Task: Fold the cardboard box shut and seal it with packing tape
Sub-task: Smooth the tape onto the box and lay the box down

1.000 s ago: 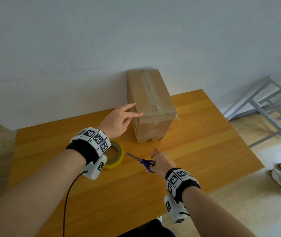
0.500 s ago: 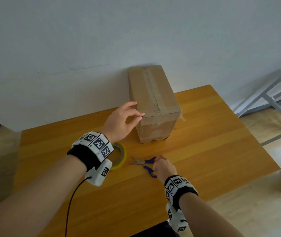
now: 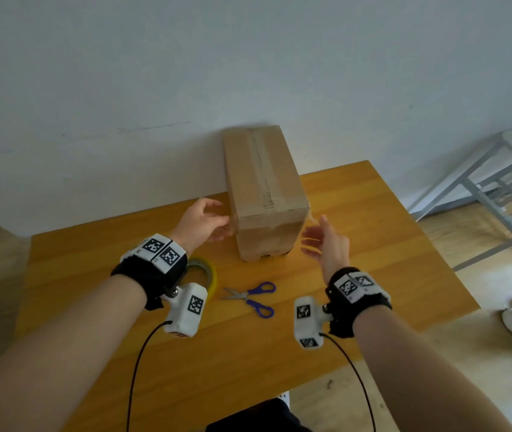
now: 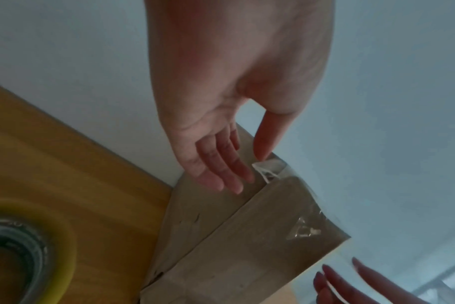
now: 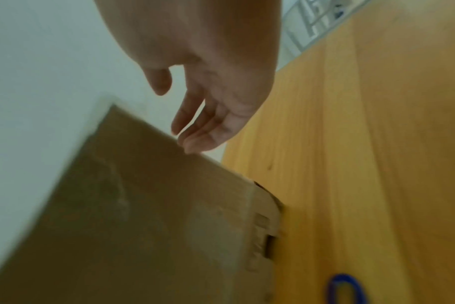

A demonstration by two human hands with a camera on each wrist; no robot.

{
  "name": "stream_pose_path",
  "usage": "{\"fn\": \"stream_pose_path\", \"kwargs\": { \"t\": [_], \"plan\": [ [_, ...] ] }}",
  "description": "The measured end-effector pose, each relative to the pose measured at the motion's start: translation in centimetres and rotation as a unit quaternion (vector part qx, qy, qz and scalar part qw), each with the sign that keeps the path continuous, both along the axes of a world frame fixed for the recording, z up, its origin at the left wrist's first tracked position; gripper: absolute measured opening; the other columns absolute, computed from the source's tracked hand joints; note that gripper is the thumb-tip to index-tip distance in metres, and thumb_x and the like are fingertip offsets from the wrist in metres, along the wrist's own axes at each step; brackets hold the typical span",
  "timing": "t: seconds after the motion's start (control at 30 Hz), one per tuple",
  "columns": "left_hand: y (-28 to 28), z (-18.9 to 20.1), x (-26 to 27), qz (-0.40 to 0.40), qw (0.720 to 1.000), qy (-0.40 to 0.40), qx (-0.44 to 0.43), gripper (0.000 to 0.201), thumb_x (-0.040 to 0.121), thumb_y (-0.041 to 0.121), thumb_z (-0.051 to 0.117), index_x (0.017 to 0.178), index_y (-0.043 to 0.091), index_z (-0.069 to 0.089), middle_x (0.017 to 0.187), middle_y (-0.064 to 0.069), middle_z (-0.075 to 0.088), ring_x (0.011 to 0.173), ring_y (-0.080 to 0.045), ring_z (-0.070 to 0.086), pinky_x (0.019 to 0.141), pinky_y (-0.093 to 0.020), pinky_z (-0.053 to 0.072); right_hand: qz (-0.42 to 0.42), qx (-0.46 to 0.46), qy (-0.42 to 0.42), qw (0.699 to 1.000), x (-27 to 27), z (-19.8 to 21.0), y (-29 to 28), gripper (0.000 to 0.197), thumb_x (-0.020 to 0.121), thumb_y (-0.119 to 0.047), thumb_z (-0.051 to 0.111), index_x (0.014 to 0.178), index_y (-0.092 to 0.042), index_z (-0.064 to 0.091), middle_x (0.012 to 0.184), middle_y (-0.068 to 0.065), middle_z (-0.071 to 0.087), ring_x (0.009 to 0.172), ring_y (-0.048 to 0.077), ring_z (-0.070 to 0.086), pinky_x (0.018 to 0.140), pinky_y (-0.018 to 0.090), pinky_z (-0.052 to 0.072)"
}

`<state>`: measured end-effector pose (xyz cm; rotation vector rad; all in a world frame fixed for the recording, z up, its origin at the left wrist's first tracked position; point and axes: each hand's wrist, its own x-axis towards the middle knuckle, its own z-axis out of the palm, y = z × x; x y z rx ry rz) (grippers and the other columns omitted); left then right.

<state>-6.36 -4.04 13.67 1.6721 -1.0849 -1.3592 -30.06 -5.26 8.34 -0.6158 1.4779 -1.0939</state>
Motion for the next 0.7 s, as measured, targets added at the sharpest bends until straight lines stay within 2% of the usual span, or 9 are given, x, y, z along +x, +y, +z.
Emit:
{"fn": "stream_pose_path", "kwargs": {
  "t": [0.07,0.13,0.2,0.27,0.4,0.53,0.7],
  "plan": [
    [0.0,0.2,-0.2,0.007,1.000,0.022,0.009,0.038,0.088,0.007,0.060,0.123,0.009,0.046,0.093,-0.012,0.067,0.081,-0.022,0.066,0.082,-0.038,0.055,0.009,0.010,-0.091,0.996,-0.6,1.5,-1.1,0.035,0.096,-0.037,0.049,0.079,-0.008,0.061,0.079,0.007,0.067,0.071,0.020,0.063,0.069,0.034,0.053],
    [-0.1,0.4,-0.4,0.014,0.999,0.040,0.016,0.040,0.086,0.006,0.061,0.123,0.009,0.045,0.094,-0.013,0.068,0.082,-0.023,0.065,0.083,-0.038,0.054,0.038,0.026,-0.126,0.991,-1.2,2.3,-1.8,0.025,0.094,-0.028,0.054,0.078,-0.009,0.060,0.078,0.007,0.065,0.070,0.019,0.062,0.067,0.032,0.052],
    [-0.1,0.6,-0.5,0.020,0.998,0.055,0.018,0.042,0.085,0.004,0.062,0.124,0.009,0.045,0.093,-0.013,0.067,0.081,-0.023,0.065,0.084,-0.038,0.054,0.063,0.035,-0.131,0.989,-1.5,2.6,-2.1,0.011,0.090,-0.015,0.058,0.083,-0.006,0.061,0.080,0.009,0.064,0.068,0.019,0.062,0.065,0.030,0.052],
    [-0.3,0.6,-0.5,0.022,0.998,0.058,0.017,0.044,0.084,0.002,0.062,0.124,0.009,0.045,0.093,-0.013,0.067,0.081,-0.022,0.064,0.083,-0.037,0.054,0.076,0.038,-0.130,0.988,-1.7,2.8,-2.2,0.007,0.089,-0.008,0.058,0.086,-0.004,0.062,0.079,0.009,0.063,0.067,0.018,0.062,0.064,0.030,0.053],
    [-0.3,0.4,-0.7,0.020,0.998,0.056,0.017,0.043,0.084,0.001,0.061,0.123,0.009,0.045,0.096,-0.015,0.066,0.081,-0.021,0.064,0.079,-0.034,0.054,0.102,0.032,-0.123,0.987,-1.7,3.2,-2.5,0.010,0.090,-0.010,0.056,0.082,-0.006,0.061,0.075,0.007,0.062,0.069,0.019,0.060,0.064,0.031,0.053],
    [-0.4,-0.2,-0.8,0.046,0.997,0.059,0.009,0.040,0.084,0.002,0.063,0.120,0.009,0.046,0.097,-0.015,0.065,0.083,-0.022,0.063,0.072,-0.031,0.054,0.104,0.019,-0.111,0.988,-1.9,3.0,-2.7,0.012,0.093,-0.007,0.055,0.083,-0.002,0.059,0.077,0.009,0.060,0.071,0.021,0.060,0.066,0.033,0.054],
    [-0.9,-0.7,-0.6,0.057,0.998,0.039,0.009,0.035,0.083,0.004,0.064,0.113,0.010,0.046,0.095,-0.012,0.064,0.084,-0.022,0.063,0.078,-0.034,0.055,0.124,0.013,-0.077,0.989,-1.9,3.0,-3.1,0.019,0.096,-0.009,0.050,0.079,-0.005,0.056,0.073,0.006,0.056,0.070,0.019,0.058,0.066,0.032,0.051]
  ]
}}
